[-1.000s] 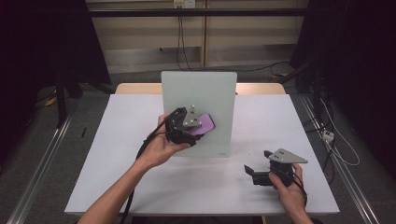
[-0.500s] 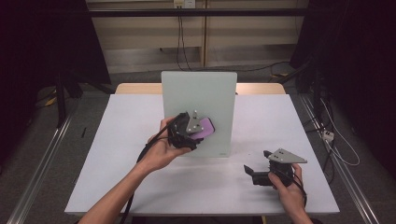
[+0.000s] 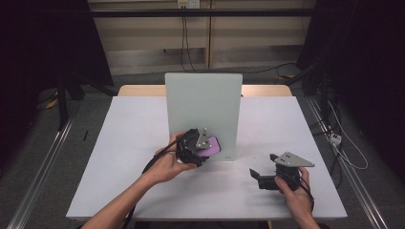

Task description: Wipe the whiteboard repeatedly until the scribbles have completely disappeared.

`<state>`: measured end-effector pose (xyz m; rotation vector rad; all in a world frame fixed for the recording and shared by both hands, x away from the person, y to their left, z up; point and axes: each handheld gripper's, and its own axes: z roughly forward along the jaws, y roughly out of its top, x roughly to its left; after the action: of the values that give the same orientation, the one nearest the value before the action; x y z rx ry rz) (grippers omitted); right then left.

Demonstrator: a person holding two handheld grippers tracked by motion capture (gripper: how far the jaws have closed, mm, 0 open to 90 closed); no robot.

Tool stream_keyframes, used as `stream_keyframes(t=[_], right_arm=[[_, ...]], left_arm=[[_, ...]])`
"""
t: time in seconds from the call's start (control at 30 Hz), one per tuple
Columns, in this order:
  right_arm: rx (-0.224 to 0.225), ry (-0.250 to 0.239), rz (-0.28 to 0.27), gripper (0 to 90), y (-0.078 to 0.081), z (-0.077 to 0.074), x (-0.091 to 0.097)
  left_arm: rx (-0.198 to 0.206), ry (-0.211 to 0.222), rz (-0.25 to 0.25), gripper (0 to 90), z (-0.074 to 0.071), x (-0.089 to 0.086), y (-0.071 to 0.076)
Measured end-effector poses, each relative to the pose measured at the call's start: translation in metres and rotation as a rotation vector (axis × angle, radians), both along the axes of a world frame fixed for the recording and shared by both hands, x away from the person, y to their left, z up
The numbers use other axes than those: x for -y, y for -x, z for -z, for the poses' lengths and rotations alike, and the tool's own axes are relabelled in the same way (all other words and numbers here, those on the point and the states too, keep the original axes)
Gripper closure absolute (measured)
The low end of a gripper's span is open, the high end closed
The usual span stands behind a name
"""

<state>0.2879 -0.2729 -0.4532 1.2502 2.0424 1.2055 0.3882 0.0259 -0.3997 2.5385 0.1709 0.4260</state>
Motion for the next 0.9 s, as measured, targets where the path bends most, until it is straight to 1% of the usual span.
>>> stream_keyframes(t=[0.07, 0.1, 0.13, 0.17, 0.27, 0.33, 0.43, 0.47, 0.5, 0.53, 0.6, 0.7, 0.83, 0.9], right_arm=[[0.0, 0.0, 0.0, 5.6, 0.0, 0.0, 0.0], [-0.002, -0.001, 0.0, 5.6, 0.0, 0.0, 0.0], [-0.002, 0.002, -0.001, 5.6, 0.0, 0.0, 0.0], [-0.003, 0.002, -0.001, 5.6, 0.0, 0.0, 0.0], [-0.001, 0.003, -0.002, 5.6, -0.001, 0.0, 0.0], [-0.001, 0.002, -0.003, 5.6, 0.0, 0.0, 0.0], [-0.001, -0.001, 0.0, 5.6, 0.0, 0.0, 0.0], [0.001, -0.002, 0.001, 5.6, 0.0, 0.0, 0.0], [0.002, -0.001, 0.002, 5.6, 0.0, 0.0, 0.0], [0.0, -0.002, 0.002, 5.6, 0.0, 0.0, 0.0], [0.001, -0.001, -0.001, 5.6, 0.0, 0.0, 0.0], [0.001, 0.001, 0.0, 5.6, 0.0, 0.0, 0.0], [-0.002, 0.002, 0.001, 5.6, 0.0, 0.0, 0.0], [-0.002, 0.002, -0.001, 5.6, 0.0, 0.0, 0.0]], left_arm=[[-0.017, -0.006, 0.002, 40.8, 0.004, 0.0, 0.001], [-0.021, -0.016, 0.009, 40.8, 0.006, 0.0, 0.001], [-0.02, -0.03, 0.013, 40.8, 0.009, 0.0, 0.003], [-0.015, -0.035, 0.016, 40.8, 0.009, 0.0, 0.003], [-0.029, -0.024, 0.005, 40.8, 0.008, -0.002, 0.002], [-0.025, -0.014, 0.001, 40.8, 0.004, -0.004, 0.0], [0.004, 0.032, -0.037, 40.8, -0.009, -0.012, -0.003], [0.001, 0.049, -0.048, 40.8, -0.013, -0.015, -0.005], [0.009, 0.058, -0.06, 40.8, -0.018, -0.018, -0.006], [0.016, 0.076, -0.07, 40.8, -0.021, -0.021, -0.008], [0.023, 0.094, -0.084, 40.8, -0.029, -0.027, -0.011], [0.038, 0.136, -0.108, 40.8, -0.041, -0.036, -0.016], [0.054, 0.208, -0.149, 40.8, -0.057, -0.051, -0.024], [0.058, 0.227, -0.159, 40.8, -0.064, -0.058, -0.027]])
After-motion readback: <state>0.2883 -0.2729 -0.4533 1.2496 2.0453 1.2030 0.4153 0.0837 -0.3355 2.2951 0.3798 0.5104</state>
